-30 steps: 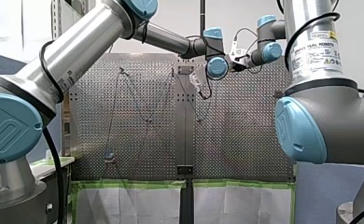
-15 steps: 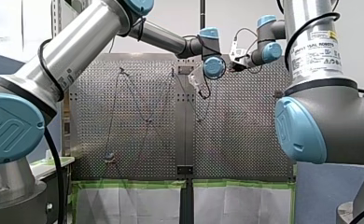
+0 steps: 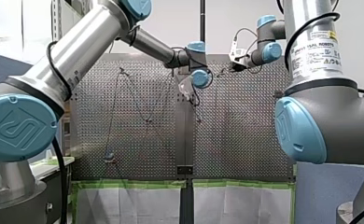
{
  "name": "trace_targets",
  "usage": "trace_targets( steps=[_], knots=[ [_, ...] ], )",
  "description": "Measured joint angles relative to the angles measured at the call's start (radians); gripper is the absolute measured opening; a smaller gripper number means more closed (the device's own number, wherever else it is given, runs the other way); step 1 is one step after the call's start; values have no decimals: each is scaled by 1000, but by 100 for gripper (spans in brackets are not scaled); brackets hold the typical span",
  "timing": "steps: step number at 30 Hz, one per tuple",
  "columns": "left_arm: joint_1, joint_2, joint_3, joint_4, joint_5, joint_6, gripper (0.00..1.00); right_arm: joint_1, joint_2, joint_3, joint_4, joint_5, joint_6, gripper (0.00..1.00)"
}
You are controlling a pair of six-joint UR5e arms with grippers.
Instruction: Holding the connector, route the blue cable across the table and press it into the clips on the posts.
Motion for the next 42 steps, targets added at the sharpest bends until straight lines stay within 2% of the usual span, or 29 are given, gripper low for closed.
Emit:
trace_targets(
  steps=[4,10,15,18,23,32,38,42],
  knots=[
    [-7,6,-32,-20,32,28,100,0,0,0,0,0,0,0],
    [-56,27,-86,-43,87,66,100,0,0,0,0,0,0,0],
    [-93,35,-126,-49,126,52,100,0,0,0,0,0,0,0],
    [-98,37,-142,-52,141,36,100,0,0,0,0,0,0,0],
    [-98,48,-150,-55,122,23,100,0,0,0,0,0,0,0],
    [-113,106,-184,-45,53,20,100,0,0,0,0,0,0,0],
    [-147,159,-236,4,17,10,100,0,0,0,0,0,0,0],
    [-187,200,-278,46,-20,-13,100,0,0,0,0,0,0,0]
  ],
)
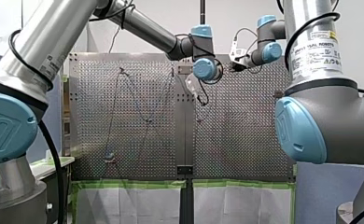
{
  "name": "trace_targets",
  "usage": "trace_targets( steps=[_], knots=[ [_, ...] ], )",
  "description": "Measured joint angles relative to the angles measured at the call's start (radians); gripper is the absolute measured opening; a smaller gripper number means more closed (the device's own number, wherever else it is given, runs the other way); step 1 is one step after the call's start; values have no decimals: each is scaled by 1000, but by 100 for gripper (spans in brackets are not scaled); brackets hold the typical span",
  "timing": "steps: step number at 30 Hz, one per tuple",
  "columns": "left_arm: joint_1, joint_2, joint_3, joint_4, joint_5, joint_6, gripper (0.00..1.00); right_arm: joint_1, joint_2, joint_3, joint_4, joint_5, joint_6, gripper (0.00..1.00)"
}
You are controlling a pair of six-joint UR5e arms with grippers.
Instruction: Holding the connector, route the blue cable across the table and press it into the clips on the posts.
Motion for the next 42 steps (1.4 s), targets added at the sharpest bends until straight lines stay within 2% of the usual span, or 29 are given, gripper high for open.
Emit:
trace_targets(
  steps=[9,13,16,22,26,29,32,37,42],
  knots=[
    [-91,92,-91,91,-91,-75,100,0,0,0,0,0,0,0],
    [-120,128,-128,128,-127,-111,100,0,0,0,0,0,0,0],
    [-111,154,-154,154,-151,-137,100,0,0,0,0,0,0,0],
    [-68,204,-204,204,-149,-187,100,0,0,0,0,0,0,0],
    [-37,236,-236,235,-170,-215,100,0,0,0,0,0,0,0],
    [-21,262,-262,262,-194,-211,100,0,0,0,0,0,0,0],
    [-27,287,-287,287,-219,-193,100,0,0,0,0,0,0,0],
    [-66,334,-334,334,-265,-159,100,0,0,0,0,0,0,0],
    [-108,376,-376,361,-308,-179,100,0,0,0,0,0,0,0]
  ],
)
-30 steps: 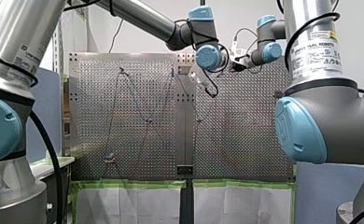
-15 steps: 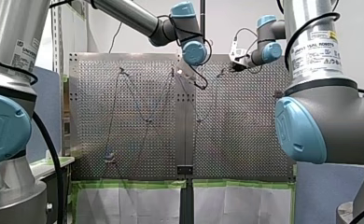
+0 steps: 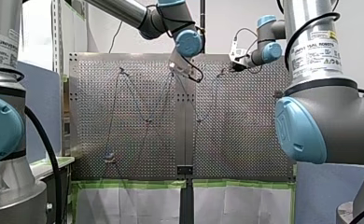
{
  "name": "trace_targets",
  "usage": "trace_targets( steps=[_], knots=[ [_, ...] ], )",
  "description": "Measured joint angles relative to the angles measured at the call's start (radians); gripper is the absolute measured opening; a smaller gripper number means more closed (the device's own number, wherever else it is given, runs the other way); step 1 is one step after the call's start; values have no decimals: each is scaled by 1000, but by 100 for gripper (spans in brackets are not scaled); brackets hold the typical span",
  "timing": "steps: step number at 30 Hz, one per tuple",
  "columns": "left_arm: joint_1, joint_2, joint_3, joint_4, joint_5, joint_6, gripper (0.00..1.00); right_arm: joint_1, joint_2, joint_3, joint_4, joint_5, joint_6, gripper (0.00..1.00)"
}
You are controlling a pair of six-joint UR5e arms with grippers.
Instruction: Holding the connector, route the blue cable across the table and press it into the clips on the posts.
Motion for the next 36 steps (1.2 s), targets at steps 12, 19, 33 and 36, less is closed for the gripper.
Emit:
trace_targets(
  steps=[12,19,33,36],
  knots=[
    [-12,-55,-98,71,-11,-43,100,0,0,0,0,0,0,0],
    [4,-113,-156,130,47,11,100,0,0,0,0,0,0,0],
    [95,-178,-279,253,165,135,100,0,0,0,0,0,0,0],
    [121,-178,-305,279,160,160,100,0,0,0,0,0,0,0]
  ],
)
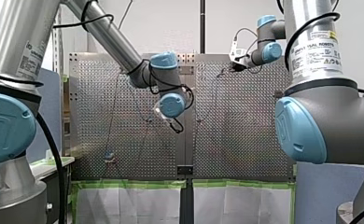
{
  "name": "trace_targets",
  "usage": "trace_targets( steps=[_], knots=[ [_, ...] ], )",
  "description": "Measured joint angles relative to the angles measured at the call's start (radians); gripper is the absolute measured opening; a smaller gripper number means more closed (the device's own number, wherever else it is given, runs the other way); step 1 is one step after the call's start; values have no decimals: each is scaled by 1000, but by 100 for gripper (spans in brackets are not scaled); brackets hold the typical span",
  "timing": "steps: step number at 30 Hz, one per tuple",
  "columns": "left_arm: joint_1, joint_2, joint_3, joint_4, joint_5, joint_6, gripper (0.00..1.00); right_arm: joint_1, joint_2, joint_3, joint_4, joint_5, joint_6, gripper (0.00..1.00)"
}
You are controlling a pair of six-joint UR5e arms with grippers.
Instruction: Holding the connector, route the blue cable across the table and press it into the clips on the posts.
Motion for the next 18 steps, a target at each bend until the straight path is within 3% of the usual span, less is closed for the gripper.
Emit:
trace_targets(
  steps=[4,9,18],
  knots=[
    [31,0,-31,31,-24,25,100,0,0,0,0,0,0,0],
    [62,0,-73,67,-65,17,100,0,0,0,0,0,0,0],
    [63,0,-151,74,-91,17,100,0,0,0,0,0,0,0]
  ],
)
